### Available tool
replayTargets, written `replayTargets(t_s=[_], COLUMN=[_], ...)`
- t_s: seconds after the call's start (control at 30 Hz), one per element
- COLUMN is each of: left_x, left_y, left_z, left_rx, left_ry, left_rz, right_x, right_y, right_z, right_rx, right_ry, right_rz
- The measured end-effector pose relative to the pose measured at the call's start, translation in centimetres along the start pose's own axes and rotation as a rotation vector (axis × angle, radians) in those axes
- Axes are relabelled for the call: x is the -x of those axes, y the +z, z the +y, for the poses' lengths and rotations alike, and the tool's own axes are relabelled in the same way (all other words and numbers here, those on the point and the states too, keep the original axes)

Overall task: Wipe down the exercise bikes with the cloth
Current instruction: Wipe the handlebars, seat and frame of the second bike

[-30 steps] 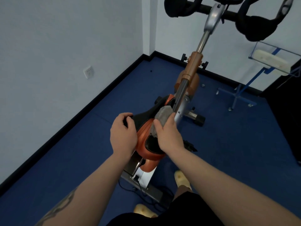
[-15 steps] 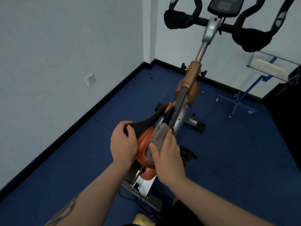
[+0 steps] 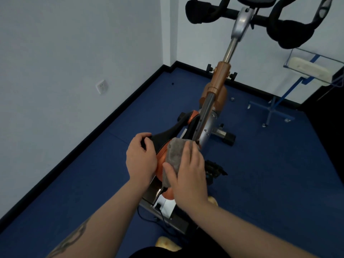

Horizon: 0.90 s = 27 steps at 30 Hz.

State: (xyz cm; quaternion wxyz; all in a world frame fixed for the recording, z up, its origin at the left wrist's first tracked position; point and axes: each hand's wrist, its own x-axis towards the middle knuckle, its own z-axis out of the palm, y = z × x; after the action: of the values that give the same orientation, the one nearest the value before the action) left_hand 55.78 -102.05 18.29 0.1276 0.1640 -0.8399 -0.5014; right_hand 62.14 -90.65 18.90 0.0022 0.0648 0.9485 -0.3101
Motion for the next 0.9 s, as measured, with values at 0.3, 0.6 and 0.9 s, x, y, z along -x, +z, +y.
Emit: replayTargets(t_s=[0.3, 0.6, 0.9], left_x=[0.0, 0.1, 0.0], left_y=[0.1, 0.3, 0.4], left_z=[-0.1, -0.4, -0.3], left_rx=[0.012, 0.005, 0.029], left_ry=[-0.014, -0.012, -0.11], left_rz=[0.014, 0.032, 0.066], right_x=[-0.7, -9.5, -14.5], right_y=[-0.9, -0.5, -3.1], right_z=[0.5, 0.5, 3.3], right_rx=[-0.182, -0.335, 0.031], right_ry=[0.172, 0.377, -0.188], right_rz=[-0.101, -0.07, -0.006])
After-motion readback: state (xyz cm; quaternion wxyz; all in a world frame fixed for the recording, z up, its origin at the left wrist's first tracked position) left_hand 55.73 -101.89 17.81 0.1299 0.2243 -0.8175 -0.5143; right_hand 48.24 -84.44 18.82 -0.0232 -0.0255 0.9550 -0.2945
